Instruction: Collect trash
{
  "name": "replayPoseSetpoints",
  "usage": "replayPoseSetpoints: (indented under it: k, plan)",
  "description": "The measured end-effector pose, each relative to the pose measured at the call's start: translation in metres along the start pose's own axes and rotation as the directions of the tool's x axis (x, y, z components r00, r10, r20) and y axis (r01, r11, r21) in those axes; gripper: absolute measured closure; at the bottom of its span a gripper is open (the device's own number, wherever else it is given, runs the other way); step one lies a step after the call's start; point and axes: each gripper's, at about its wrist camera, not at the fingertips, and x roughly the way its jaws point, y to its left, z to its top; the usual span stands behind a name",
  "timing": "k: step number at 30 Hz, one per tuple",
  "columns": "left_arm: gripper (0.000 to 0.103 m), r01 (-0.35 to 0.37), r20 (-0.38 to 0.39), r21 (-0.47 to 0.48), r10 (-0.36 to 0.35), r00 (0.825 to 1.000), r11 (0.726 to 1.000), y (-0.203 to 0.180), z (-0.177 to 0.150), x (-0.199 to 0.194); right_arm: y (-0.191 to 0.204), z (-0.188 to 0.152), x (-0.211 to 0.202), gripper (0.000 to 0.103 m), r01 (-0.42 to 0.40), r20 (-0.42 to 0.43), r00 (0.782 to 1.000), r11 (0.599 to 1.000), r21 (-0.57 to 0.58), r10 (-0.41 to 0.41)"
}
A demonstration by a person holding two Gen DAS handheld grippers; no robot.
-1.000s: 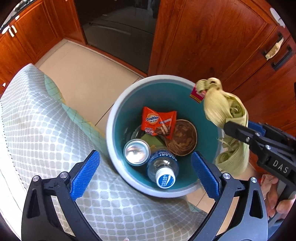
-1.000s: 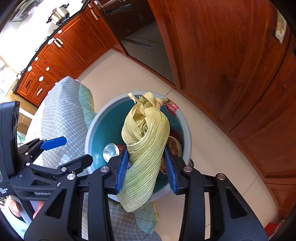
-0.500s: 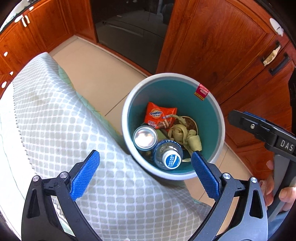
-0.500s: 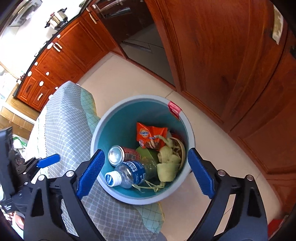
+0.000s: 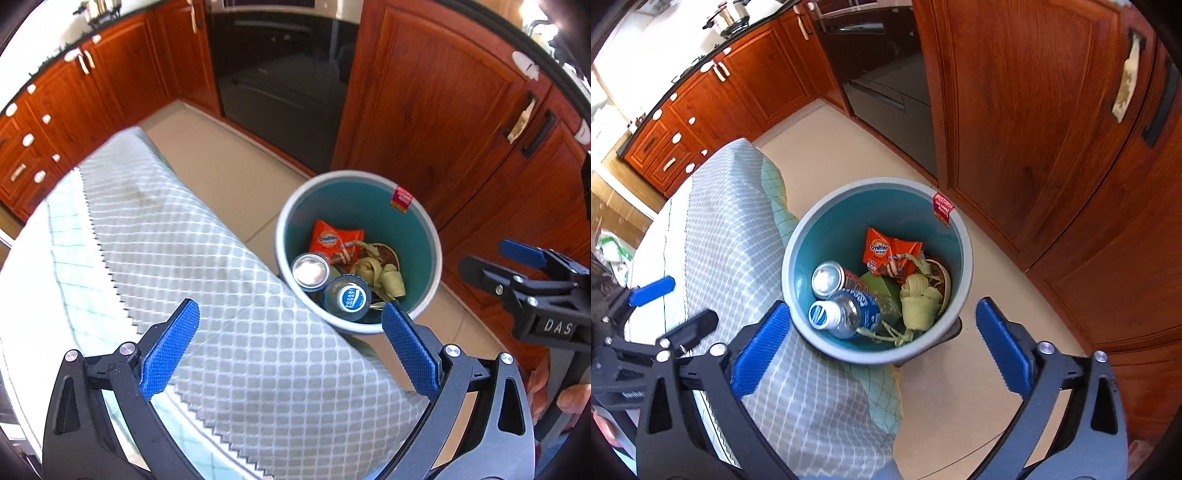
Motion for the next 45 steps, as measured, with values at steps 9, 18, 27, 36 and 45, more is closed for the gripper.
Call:
replayPoseSetpoints:
  k: [9, 18, 27, 36, 45]
  plan:
    - [0.004, -0.046, 0.087, -0.031, 0.049, 0.995, 0.998, 0.01, -0.023, -0.052, 0.029, -0.027, -0.036, 0.007, 0.058, 0.022, 0.998, 0.993, -0.102, -0.056]
    - [0.004, -0.063, 0.157, -0.044, 0.069, 0.985, 0.997, 0.014, -0.051, -0.098, 0.055, -0.049, -0.068, 0.007, 0.106, 0.061, 0.993, 0.98, -0.166, -0.097]
    - [0.004, -0.09, 0.179, -0.035, 0.094, 0.979, 0.995, 0.002, -0.066, -0.116, 0.066, -0.065, -0.087, 0.007, 0.138, 0.093, 0.988, 0.969, -0.205, -0.121]
    - [0.004, -0.106, 0.161, -0.035, 0.111, 0.981, 0.994, -0.003, -0.069, -0.11, 0.058, -0.072, -0.081, 0.007, 0.143, 0.07, 0.989, 0.968, -0.208, -0.131]
    - [0.004, -0.108, 0.136, -0.046, 0.113, 0.984, 0.993, 0.001, -0.071, -0.101, 0.057, -0.075, -0.066, 0.007, 0.137, 0.034, 0.991, 0.968, -0.211, -0.133]
